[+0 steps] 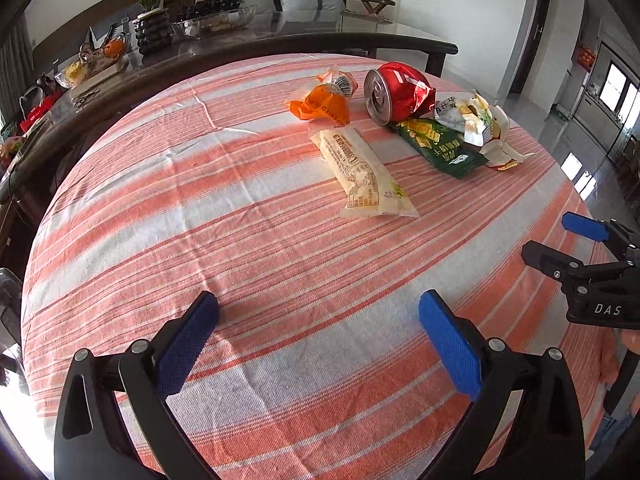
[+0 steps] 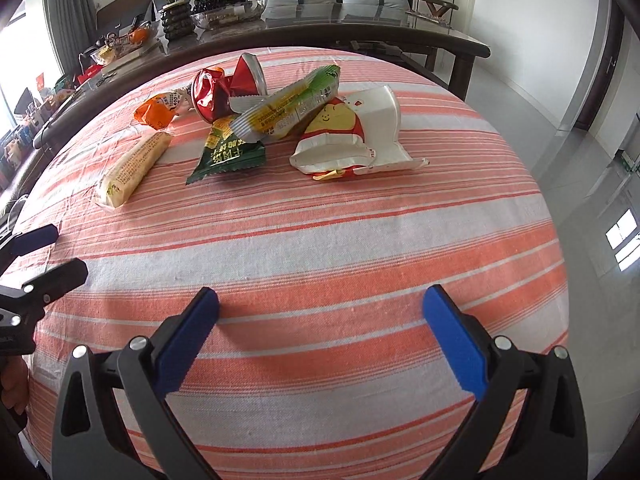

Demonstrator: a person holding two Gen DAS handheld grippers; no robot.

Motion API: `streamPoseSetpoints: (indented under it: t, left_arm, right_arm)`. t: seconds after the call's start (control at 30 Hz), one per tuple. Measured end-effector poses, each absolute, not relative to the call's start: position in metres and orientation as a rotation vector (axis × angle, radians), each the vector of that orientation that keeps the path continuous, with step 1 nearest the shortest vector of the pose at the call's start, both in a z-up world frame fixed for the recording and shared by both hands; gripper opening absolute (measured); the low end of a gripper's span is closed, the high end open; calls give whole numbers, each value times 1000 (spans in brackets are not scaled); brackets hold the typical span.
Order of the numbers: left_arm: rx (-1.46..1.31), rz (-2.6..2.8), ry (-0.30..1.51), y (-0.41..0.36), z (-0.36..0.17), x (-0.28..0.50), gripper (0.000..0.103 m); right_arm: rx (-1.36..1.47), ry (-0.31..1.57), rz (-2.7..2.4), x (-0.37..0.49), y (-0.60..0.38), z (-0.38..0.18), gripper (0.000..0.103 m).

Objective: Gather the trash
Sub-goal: 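Move the left tool to the cream bread bar while the right tool grasps the yellow-green snack bag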

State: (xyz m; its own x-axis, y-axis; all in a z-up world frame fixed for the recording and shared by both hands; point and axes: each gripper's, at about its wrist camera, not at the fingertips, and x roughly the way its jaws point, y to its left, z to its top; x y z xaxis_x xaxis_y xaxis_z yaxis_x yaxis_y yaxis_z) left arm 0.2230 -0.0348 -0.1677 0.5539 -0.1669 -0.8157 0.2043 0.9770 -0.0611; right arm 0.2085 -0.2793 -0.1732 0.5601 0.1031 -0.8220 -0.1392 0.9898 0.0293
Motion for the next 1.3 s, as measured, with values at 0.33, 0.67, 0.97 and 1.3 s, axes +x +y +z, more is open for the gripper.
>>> streamPoseSetpoints:
  t: [0.33,0.67,0.97,1.3]
  left_arm:
    - [90,-294,984,-70,-146,287,98]
    - [139,-281,989,-72,-164,299,32]
    - [130,-358,967,-42,-149,224,24]
    - [168,-281,954,-28,-169,223,86]
  right_arm:
    - [-40,966,143,208,-279,-173,99]
    - [-39,966,142,208,-279,-173,99]
    - [-39,966,142,208,-279,-173,99]
    - [-39,966,142,209,-279,-173,99]
